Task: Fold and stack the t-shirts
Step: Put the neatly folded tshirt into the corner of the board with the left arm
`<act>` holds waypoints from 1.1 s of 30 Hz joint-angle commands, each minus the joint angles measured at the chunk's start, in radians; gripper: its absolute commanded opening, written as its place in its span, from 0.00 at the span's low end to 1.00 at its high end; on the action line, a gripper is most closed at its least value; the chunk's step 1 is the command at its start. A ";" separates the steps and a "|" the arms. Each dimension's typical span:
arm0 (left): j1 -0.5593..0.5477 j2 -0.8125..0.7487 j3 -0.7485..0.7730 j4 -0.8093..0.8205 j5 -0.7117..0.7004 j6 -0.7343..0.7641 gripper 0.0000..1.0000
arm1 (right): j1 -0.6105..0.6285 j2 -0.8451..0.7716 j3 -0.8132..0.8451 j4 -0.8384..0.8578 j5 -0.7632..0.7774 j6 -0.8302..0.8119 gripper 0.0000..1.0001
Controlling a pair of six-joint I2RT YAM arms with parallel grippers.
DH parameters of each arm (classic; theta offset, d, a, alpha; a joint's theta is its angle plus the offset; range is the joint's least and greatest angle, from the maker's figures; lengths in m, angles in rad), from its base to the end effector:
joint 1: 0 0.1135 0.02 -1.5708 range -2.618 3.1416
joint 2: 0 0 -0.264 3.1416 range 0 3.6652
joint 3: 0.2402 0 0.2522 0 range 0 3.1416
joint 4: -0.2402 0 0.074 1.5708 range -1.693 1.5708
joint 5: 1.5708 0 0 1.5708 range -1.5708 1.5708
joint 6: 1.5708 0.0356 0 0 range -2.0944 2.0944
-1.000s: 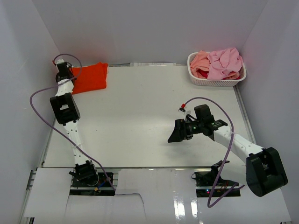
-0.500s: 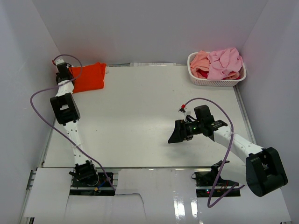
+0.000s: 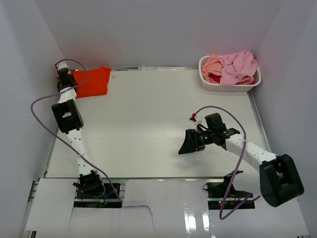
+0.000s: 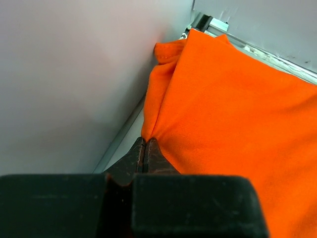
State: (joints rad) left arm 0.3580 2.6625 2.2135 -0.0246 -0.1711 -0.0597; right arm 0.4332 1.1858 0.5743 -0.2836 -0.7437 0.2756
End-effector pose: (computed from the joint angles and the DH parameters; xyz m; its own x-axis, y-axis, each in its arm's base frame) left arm 0.5580 0.2152 0.1332 -0.3973 -0.2114 -0.8930 -0.5118 0.8587 0.0244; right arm 0.1882 0.1136 0.1885 -0.8701 -0.1818 -0.4581 -0.4744 0.5609 0.6785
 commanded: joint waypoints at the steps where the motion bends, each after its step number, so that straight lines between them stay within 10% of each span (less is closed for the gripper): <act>1: 0.024 0.008 -0.009 0.052 0.076 0.038 0.00 | 0.006 0.014 -0.017 0.017 -0.014 -0.018 0.80; 22: 0.024 0.004 -0.026 0.115 0.170 0.026 0.01 | 0.030 0.063 -0.014 0.055 -0.014 0.000 0.80; 27: 0.024 -0.003 -0.025 0.118 0.168 0.011 0.34 | 0.036 0.063 -0.019 0.061 -0.016 0.002 0.80; 33: 0.024 -0.029 -0.041 0.135 0.170 0.006 0.37 | 0.041 0.060 -0.025 0.064 -0.013 0.005 0.80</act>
State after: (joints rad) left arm 0.3798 2.6812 2.1929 0.0910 -0.0246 -0.0429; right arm 0.4671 1.2457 0.5587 -0.2512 -0.7437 0.2802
